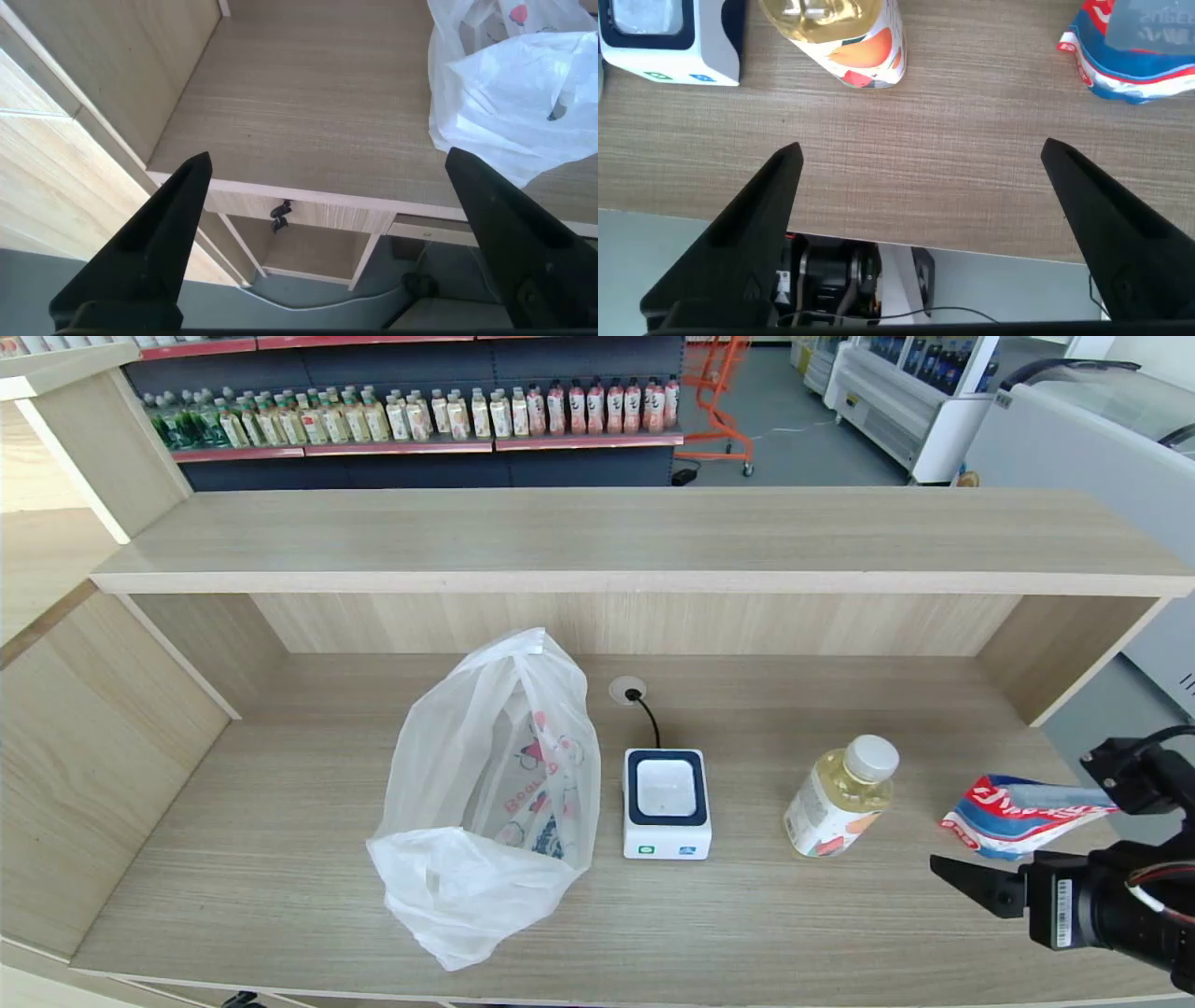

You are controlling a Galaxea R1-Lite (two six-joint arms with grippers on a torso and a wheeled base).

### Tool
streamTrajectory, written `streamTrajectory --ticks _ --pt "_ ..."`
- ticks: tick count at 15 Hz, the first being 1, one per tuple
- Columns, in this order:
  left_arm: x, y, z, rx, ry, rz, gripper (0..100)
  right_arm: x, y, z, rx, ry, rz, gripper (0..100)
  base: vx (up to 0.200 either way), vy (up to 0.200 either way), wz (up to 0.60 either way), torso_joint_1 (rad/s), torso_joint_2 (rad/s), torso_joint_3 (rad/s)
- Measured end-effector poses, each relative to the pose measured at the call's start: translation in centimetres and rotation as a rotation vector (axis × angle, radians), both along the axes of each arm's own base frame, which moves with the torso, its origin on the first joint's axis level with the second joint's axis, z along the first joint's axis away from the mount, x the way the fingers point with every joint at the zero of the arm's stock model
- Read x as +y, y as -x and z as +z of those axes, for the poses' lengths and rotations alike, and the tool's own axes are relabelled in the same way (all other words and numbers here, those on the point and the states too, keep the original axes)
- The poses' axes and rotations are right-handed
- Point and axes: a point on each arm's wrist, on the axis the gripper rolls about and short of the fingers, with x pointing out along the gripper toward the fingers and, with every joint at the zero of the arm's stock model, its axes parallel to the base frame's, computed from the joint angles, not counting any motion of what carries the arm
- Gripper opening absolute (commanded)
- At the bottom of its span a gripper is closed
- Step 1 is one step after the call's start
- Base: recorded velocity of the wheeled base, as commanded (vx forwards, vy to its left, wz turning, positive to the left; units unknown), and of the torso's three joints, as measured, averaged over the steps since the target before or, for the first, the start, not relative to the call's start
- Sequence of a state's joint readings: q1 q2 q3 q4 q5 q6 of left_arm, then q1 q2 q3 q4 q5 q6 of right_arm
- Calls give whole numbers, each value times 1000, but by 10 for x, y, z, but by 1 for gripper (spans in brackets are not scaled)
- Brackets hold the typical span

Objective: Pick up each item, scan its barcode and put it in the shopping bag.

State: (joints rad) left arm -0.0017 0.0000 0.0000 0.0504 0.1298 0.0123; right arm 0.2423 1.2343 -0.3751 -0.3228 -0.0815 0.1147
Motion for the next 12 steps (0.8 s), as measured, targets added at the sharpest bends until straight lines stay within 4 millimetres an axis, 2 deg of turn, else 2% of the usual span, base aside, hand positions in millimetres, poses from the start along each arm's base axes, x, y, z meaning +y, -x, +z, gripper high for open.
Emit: streamTrajectory --ticks 4,8,12 --pt "0 0 0 0 0 0 100 17 -27 -22 -2 11 32 100 0 0 0 0 0 0" --pt "0 0 0 0 0 0 100 36 -53 -33 -89 -19 76 100 0 0 0 0 0 0" --pt "0 0 0 0 0 0 100 51 -70 -49 -111 -23 110 100 0 0 0 0 0 0"
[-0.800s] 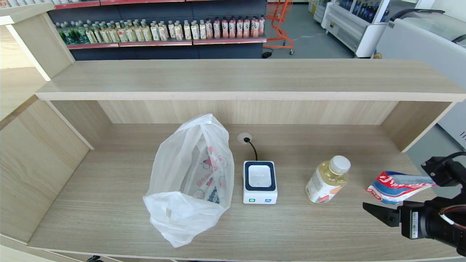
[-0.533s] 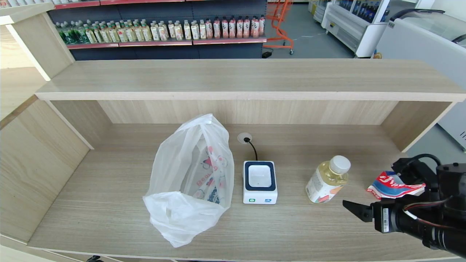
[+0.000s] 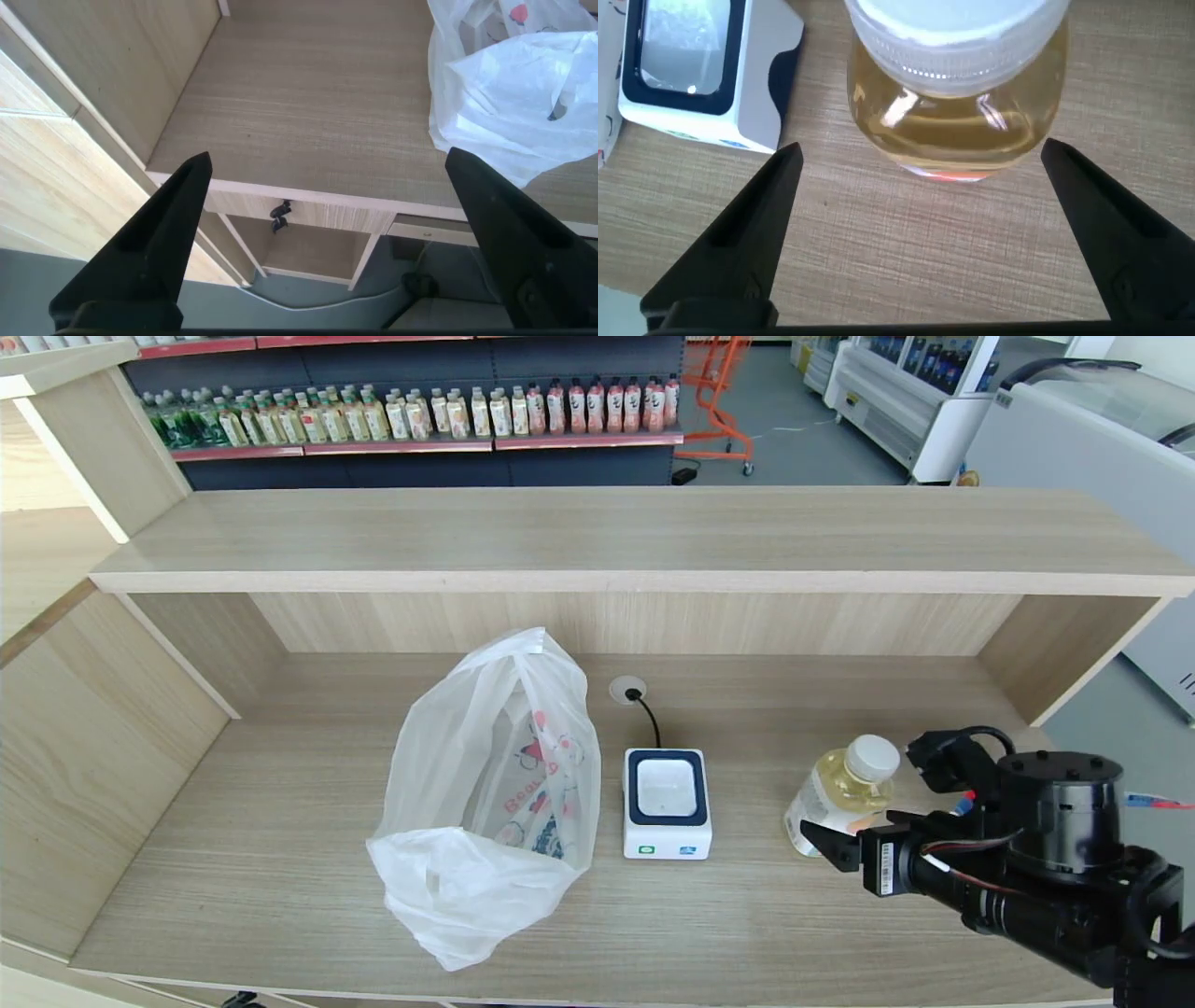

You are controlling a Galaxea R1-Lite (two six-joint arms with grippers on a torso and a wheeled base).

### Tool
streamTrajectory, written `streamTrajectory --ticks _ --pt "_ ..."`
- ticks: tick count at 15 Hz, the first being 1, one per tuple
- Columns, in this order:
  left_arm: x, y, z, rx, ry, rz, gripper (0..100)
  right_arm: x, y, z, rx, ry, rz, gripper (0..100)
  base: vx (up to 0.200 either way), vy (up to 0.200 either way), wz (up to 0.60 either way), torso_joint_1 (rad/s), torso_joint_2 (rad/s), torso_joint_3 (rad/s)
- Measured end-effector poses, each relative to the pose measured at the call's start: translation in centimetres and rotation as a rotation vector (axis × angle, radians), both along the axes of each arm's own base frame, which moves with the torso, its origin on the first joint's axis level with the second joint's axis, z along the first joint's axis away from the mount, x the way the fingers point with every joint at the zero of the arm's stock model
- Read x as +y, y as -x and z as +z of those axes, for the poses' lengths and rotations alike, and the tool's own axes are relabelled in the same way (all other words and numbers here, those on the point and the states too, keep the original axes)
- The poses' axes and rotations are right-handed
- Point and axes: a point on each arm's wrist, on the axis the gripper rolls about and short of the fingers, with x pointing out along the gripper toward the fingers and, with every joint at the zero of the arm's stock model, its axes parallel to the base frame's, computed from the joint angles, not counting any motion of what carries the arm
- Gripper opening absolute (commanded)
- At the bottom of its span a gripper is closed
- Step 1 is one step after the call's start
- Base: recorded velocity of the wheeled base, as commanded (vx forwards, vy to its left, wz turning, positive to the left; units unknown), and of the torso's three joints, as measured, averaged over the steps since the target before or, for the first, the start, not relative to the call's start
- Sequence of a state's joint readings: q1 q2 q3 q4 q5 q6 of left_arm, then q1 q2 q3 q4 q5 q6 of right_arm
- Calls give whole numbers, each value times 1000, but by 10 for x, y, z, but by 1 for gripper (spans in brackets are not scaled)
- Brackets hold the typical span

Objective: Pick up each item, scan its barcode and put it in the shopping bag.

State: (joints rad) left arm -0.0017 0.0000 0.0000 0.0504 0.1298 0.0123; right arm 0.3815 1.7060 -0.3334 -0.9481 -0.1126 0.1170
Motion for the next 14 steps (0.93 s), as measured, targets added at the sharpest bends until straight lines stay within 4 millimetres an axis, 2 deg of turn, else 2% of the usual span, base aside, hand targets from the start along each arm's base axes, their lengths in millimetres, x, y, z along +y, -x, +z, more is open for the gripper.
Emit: streamTrajectory --ticks 9,14 --pt "0 0 0 0 0 0 100 15 -32 -17 -131 -23 13 100 0 0 0 0 0 0" --pt "0 0 0 0 0 0 100 19 -43 -26 -186 17 34 100 0 0 0 0 0 0"
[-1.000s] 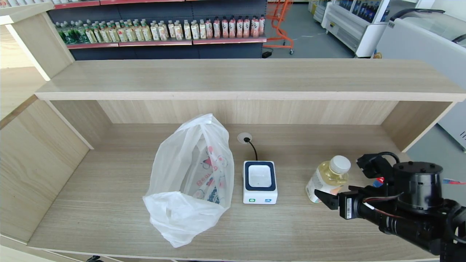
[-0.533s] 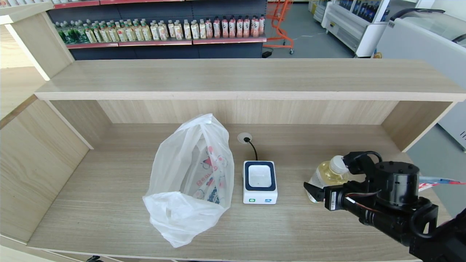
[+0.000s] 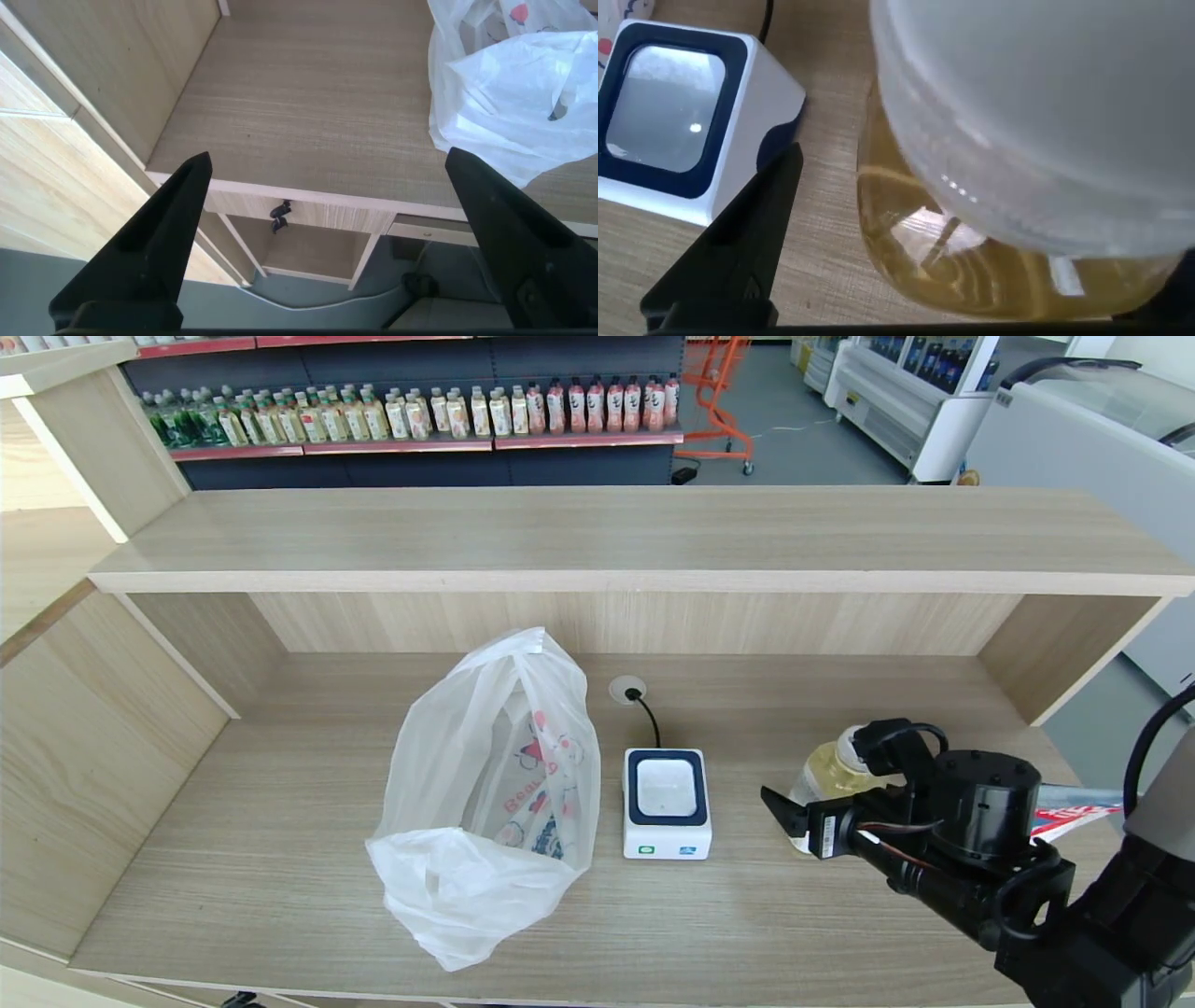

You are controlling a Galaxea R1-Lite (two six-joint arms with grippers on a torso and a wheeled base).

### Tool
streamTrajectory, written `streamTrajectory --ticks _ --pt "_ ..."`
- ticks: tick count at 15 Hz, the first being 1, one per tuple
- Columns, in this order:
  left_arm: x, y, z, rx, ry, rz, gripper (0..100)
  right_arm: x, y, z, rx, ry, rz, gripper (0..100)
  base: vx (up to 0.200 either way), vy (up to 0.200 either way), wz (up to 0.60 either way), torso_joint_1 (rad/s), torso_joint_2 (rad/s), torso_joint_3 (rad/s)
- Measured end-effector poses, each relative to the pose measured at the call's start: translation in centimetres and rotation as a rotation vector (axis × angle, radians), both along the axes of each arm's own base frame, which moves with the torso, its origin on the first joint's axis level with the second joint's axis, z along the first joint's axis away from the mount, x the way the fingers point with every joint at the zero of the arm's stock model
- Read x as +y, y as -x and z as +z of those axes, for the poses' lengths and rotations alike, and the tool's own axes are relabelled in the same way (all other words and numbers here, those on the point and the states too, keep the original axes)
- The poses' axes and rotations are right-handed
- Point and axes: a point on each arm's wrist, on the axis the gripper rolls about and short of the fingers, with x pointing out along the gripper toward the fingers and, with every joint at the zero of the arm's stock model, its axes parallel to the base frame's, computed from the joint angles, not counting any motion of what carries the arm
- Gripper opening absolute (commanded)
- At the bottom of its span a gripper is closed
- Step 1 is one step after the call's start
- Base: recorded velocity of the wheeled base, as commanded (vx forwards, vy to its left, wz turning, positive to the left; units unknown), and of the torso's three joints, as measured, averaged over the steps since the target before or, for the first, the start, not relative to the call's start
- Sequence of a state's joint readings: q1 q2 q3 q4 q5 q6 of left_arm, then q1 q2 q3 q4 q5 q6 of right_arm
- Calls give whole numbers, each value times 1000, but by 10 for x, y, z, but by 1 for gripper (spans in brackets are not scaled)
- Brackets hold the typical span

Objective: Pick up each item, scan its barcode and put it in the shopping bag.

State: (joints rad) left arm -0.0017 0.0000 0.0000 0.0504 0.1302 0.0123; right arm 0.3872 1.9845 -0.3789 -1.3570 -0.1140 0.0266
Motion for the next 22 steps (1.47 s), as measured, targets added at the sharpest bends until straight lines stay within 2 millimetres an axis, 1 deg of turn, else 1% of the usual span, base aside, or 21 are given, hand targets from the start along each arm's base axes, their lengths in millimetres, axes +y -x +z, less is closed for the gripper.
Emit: streamTrajectory --ticks 3,4,9,12,14,16,18,19,21,22 --pt "0 0 0 0 0 0 100 2 -5 -5 -19 24 11 100 0 0 0 0 0 0" --pt "0 0 0 0 0 0 100 2 -6 -7 -19 24 13 0 0 0 0 0 0 0" --pt "0 0 0 0 0 -1 100 3 -13 -10 -40 33 9 0 0 0 0 0 0 0" --pt "0 0 0 0 0 0 100 3 -14 -11 -50 99 22 0 0 0 0 0 0 0" --pt "0 0 0 0 0 0 100 1 -11 -12 -43 103 25 0 0 0 0 0 0 0" --pt "0 0 0 0 0 0 100 -2 -4 -4 -21 78 48 0 0 0 0 0 0 0" --pt "0 0 0 0 0 0 100 -9 2 16 8 51 89 0 0 0 0 0 0 0" --pt "0 0 0 0 0 0 100 -13 6 31 43 34 127 0 0 0 0 0 0 0" --pt "0 0 0 0 0 0 100 -23 20 71 83 -24 240 0 0 0 0 0 0 0" --pt "0 0 0 0 0 0 100 -29 33 94 88 -67 332 0 0 0 0 0 0 0"
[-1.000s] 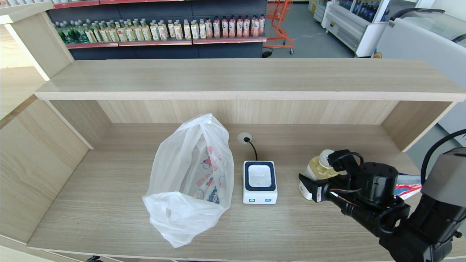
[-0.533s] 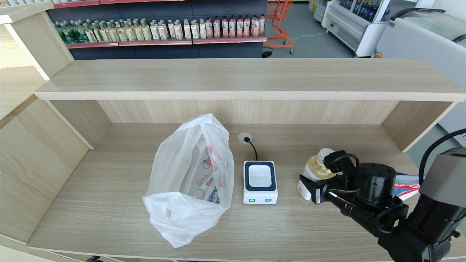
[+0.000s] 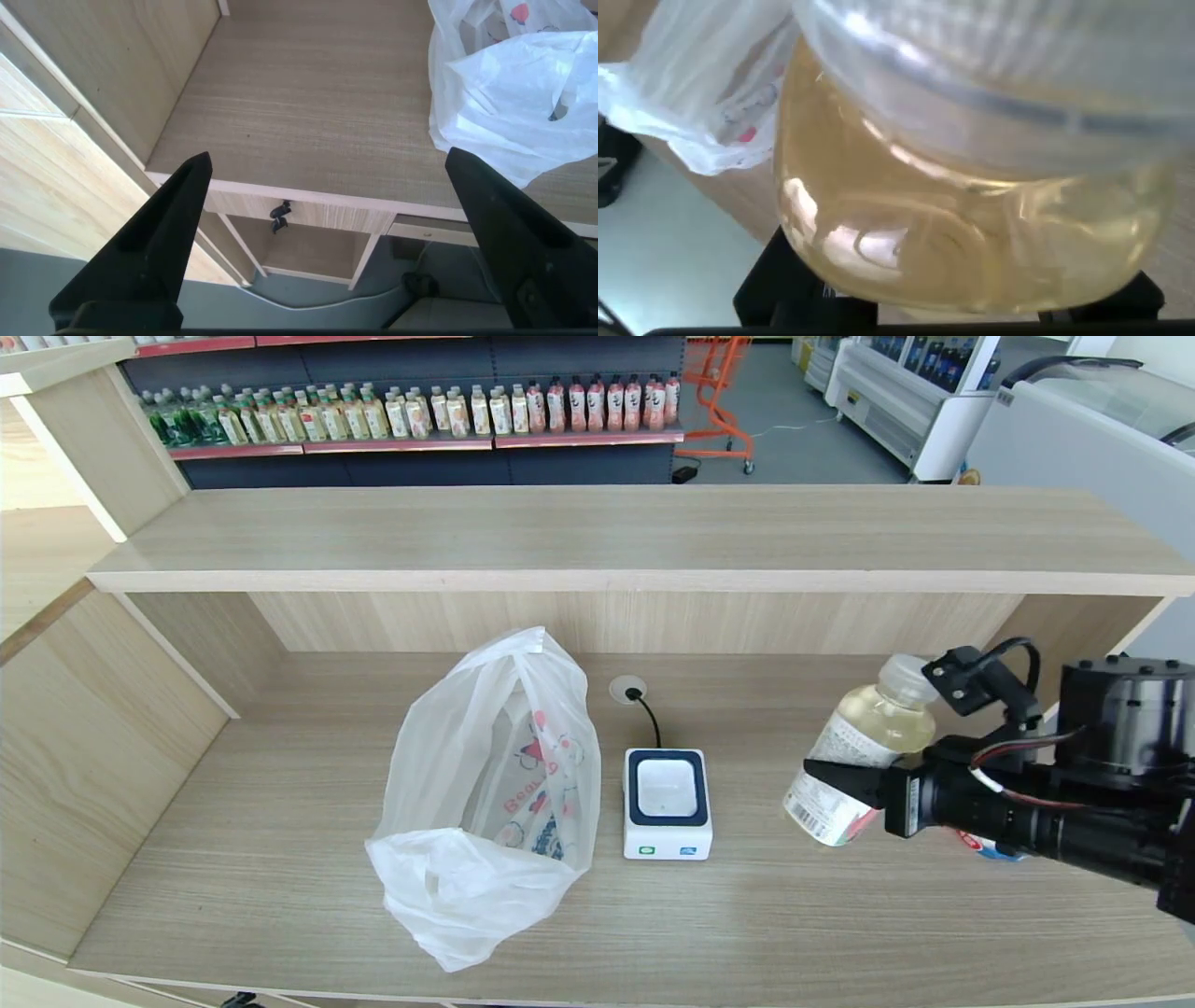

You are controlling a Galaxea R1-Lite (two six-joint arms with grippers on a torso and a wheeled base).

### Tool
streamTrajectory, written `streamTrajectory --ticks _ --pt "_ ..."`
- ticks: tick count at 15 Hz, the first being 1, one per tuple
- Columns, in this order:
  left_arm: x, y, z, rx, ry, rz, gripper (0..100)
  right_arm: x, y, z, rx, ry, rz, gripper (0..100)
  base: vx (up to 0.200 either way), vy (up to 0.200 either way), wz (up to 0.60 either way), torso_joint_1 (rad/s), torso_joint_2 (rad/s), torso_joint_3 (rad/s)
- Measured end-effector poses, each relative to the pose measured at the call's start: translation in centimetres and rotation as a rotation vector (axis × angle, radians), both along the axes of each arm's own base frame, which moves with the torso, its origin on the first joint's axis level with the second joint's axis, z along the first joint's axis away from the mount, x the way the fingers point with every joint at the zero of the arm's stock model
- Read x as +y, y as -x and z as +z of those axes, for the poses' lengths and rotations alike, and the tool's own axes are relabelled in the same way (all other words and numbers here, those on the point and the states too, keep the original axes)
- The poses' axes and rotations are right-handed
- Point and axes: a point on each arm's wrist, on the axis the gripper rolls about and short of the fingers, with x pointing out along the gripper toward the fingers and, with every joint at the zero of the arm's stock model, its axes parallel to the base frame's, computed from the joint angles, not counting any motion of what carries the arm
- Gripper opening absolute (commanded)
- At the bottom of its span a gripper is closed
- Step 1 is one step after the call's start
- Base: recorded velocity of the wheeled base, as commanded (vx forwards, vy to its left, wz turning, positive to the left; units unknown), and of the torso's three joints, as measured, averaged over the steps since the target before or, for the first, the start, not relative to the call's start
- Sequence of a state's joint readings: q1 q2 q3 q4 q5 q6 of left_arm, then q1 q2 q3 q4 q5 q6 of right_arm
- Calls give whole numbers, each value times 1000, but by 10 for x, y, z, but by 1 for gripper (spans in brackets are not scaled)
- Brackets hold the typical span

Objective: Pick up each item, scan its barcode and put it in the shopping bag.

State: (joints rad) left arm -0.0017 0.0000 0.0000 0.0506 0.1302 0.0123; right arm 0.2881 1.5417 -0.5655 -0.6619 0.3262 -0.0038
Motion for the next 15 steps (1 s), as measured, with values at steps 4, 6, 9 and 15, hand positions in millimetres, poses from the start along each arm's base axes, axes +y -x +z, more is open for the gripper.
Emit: streamTrajectory --ticks 4,6,9,15 --pt "0 0 0 0 0 0 100 -15 49 61 -64 -152 359 0 0 0 0 0 0 0" --pt "0 0 0 0 0 0 100 -15 58 69 -41 -212 470 0 0 0 0 0 0 0" --pt "0 0 0 0 0 0 100 -13 64 73 21 -281 567 0 0 0 0 0 0 0" --pt "0 0 0 0 0 0 100 -3 72 70 111 -324 705 0 0 0 0 0 0 0"
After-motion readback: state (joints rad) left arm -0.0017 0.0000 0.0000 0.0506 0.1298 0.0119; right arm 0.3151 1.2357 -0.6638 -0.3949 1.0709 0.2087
